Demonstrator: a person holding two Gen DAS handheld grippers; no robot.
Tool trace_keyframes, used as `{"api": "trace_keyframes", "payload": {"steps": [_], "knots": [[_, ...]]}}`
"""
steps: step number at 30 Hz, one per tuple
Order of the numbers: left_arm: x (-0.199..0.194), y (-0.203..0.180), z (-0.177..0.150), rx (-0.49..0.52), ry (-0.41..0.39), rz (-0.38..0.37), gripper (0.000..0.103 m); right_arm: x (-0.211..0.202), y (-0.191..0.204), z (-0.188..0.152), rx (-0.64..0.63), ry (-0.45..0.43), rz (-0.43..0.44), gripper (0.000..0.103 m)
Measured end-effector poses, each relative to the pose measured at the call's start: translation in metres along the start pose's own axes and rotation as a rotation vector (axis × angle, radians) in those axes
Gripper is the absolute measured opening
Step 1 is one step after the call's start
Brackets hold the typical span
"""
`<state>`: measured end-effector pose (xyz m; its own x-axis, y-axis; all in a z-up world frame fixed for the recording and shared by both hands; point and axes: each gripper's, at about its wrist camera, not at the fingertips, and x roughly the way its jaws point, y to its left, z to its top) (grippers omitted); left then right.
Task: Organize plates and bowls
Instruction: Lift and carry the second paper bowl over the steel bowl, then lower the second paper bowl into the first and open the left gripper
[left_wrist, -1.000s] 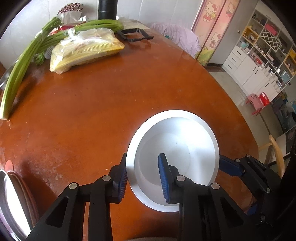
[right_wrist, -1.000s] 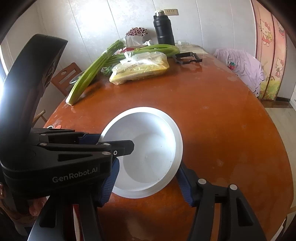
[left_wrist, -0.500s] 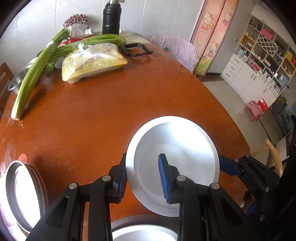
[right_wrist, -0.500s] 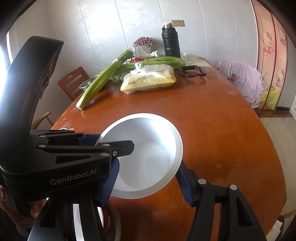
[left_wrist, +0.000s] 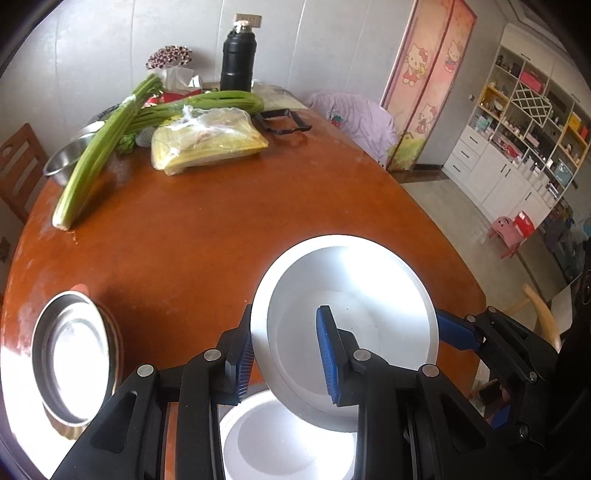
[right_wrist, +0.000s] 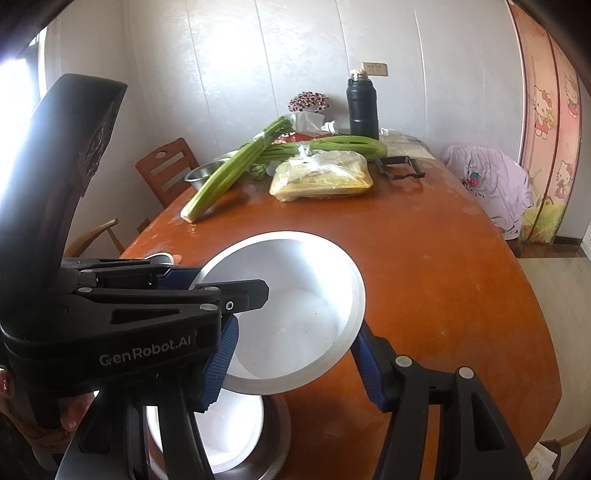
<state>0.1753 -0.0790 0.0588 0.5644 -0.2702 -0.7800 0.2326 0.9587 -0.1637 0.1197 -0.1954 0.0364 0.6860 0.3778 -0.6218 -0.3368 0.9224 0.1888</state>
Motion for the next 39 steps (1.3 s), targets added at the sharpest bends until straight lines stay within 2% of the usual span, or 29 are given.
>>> {"api": "trace_keyframes", "payload": {"steps": [15, 30, 39], "knots": [[-0.042, 0.015, -0.036, -0.040, -0.036, 0.024, 0.032, -0.027, 0.040, -0.015, -0.076, -0.020, 0.039, 0.061], [-0.037, 0.020, -0.070, -0.065, -0.007, 0.052, 0.032, -0.021, 0.057, -0.043, -0.118, 0.040, 0.047, 0.061], [-0.032, 0.022, -0.077, -0.072, 0.006, 0.056, 0.032, -0.018, 0.057, -0.051, -0.122, 0.063, 0.049, 0.061]]}}
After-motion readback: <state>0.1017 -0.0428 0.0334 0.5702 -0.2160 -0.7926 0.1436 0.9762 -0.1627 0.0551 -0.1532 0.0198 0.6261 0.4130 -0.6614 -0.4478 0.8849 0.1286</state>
